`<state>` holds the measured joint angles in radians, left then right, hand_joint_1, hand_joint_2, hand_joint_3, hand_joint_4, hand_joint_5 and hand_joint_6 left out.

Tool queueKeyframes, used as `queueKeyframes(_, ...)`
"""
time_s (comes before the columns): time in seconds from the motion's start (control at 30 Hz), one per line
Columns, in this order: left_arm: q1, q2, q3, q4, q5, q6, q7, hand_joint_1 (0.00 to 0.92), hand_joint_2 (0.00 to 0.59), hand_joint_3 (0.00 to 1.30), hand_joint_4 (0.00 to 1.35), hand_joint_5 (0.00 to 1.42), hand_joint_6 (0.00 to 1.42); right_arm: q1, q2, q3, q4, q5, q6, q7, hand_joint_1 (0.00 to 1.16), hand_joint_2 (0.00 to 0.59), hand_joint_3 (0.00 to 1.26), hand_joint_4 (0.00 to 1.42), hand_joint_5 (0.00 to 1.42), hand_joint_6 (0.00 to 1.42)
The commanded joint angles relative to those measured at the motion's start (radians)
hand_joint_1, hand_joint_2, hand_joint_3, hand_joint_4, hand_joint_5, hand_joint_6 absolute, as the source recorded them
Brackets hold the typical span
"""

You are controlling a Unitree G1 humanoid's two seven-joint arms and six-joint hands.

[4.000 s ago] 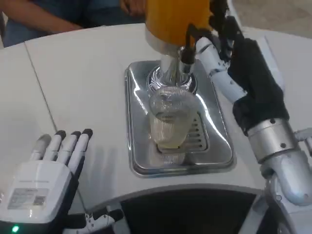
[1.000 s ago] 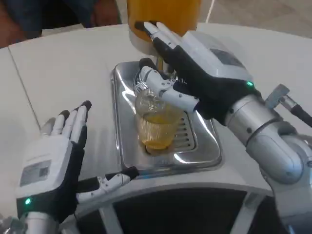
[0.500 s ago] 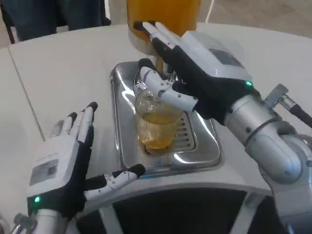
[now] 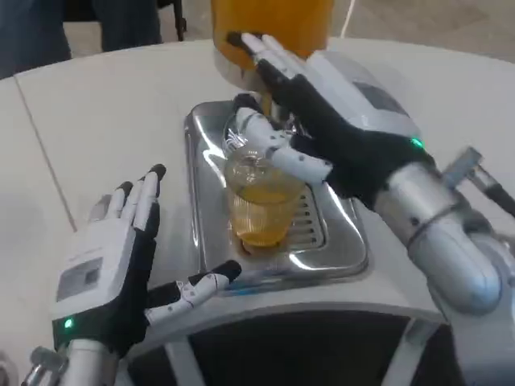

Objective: Grasp the cup under the faucet to collect the drink, then remove the cup.

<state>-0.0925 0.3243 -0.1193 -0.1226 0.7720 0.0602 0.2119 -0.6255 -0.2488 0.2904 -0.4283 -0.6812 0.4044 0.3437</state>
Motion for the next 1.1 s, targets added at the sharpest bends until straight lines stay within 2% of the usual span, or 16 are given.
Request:
queueKeyframes(0.03, -0.006, -0.007, -0.007, 0.017, -0.003, -0.009, 0.019, 0.079, 0.081, 0.00, 0.00, 0.00, 0.00, 0.109, 0.064, -0.066, -0.074, 0.034, 0.014, -0.081, 0.12, 0.586, 0.03, 0.00, 0.01, 0.11)
queueKeyframes(0.1, -0.009, -0.009, -0.007, 0.022, 0.002, -0.004, 0.025, 0.059, 0.083, 0.00, 0.00, 0.00, 0.00, 0.186, 0.109, -0.134, -0.134, 0.078, 0.009, -0.137, 0.16, 0.586, 0.02, 0.00, 0.00, 0.10)
queueKeyframes(0.17, -0.015, -0.011, -0.004, 0.029, 0.006, 0.004, 0.034, 0.056, 0.081, 0.00, 0.00, 0.00, 0.00, 0.258, 0.126, -0.180, -0.195, 0.099, 0.007, -0.166, 0.20, 0.586, 0.02, 0.00, 0.00, 0.10)
queueKeyframes(0.3, -0.029, -0.007, -0.001, 0.042, 0.003, 0.003, 0.041, 0.053, 0.079, 0.00, 0.00, 0.00, 0.00, 0.363, 0.141, -0.223, -0.288, 0.138, -0.031, -0.203, 0.21, 0.586, 0.02, 0.00, 0.00, 0.10)
queueKeyframes(0.37, -0.034, -0.006, 0.000, 0.048, -0.003, -0.003, 0.043, 0.052, 0.077, 0.00, 0.00, 0.00, 0.00, 0.406, 0.152, -0.230, -0.316, 0.153, -0.054, -0.229, 0.21, 0.586, 0.02, 0.00, 0.00, 0.10)
queueKeyframes(0.5, -0.044, -0.007, -0.006, 0.061, -0.012, -0.012, 0.044, 0.049, 0.075, 0.00, 0.00, 0.00, 0.00, 0.475, 0.111, -0.208, -0.345, 0.108, -0.069, -0.213, 0.28, 0.586, 0.02, 0.00, 0.00, 0.10)
queueKeyframes(0.6, -0.054, -0.008, -0.014, 0.075, -0.015, -0.018, 0.046, 0.049, 0.076, 0.00, 0.00, 0.00, 0.00, 0.566, 0.046, -0.160, -0.343, 0.005, -0.116, -0.205, 0.35, 0.586, 0.02, 0.00, 0.00, 0.08)
queueKeyframes(0.73, -0.079, -0.014, -0.019, 0.101, -0.034, -0.022, 0.042, 0.048, 0.075, 0.00, 0.00, 0.00, 0.00, 0.649, -0.004, -0.123, -0.336, -0.086, -0.183, -0.214, 0.43, 0.580, 0.00, 0.00, 0.00, 0.08)
queueKeyframes(0.83, -0.097, -0.015, -0.023, 0.118, -0.041, -0.028, 0.041, 0.053, 0.068, 0.00, 0.00, 0.00, 0.00, 0.670, -0.007, -0.130, -0.317, -0.096, -0.204, -0.218, 0.44, 0.576, 0.00, 0.00, 0.00, 0.08)
queueKeyframes(0.9, -0.114, -0.019, -0.025, 0.135, -0.051, -0.038, 0.041, 0.058, 0.066, 0.00, 0.00, 0.00, 0.00, 0.668, -0.019, -0.143, -0.306, -0.105, -0.215, -0.210, 0.47, 0.551, 0.00, 0.00, 0.00, 0.08)
queueKeyframes(1.03, -0.140, -0.026, -0.023, 0.163, -0.085, -0.059, 0.044, 0.082, 0.062, 0.00, 0.00, 0.00, 0.00, 0.668, -0.070, -0.154, -0.288, -0.130, -0.264, -0.198, 0.53, 0.525, 0.00, 0.00, 0.00, 0.06)
queueKeyframes(1.1, -0.151, -0.028, -0.023, 0.178, -0.101, -0.077, 0.048, 0.111, 0.061, 0.00, 0.00, 0.00, 0.00, 0.673, -0.082, -0.159, -0.279, -0.139, -0.273, -0.193, 0.56, 0.489, 0.00, 0.00, 0.00, 0.06)
